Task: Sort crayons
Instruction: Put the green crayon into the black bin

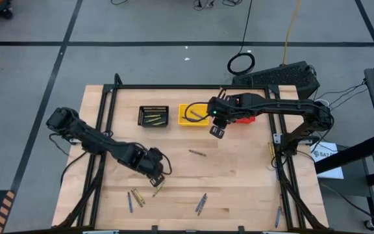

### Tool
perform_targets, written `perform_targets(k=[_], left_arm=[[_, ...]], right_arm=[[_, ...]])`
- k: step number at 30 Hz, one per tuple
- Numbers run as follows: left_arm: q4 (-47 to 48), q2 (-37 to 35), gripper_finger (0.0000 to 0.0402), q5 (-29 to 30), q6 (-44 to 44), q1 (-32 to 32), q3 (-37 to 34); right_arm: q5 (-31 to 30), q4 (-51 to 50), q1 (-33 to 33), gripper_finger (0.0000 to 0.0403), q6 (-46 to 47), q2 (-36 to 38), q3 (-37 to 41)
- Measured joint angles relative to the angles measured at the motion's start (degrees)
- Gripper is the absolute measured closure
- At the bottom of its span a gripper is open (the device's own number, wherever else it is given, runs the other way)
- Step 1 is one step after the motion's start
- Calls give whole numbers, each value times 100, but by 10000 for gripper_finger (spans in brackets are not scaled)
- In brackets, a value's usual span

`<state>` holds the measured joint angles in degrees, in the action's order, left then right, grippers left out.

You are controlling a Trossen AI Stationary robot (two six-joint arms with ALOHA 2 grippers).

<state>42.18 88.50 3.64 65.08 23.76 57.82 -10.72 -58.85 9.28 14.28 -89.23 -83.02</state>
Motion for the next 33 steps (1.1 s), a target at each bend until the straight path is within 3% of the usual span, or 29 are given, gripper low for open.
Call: perform_targets(k=[11,21,33], left_arm=[[-292,895,338,-282,-92,344,236],[-313,1019,338,-319,502,436,343],[-781,1362,338,-380,492,529,343]], right_arm=[[0,-2,0,312,2,0,0],[2,-15,0,312,2,0,0],[20,-21,0,312,2,0,0]])
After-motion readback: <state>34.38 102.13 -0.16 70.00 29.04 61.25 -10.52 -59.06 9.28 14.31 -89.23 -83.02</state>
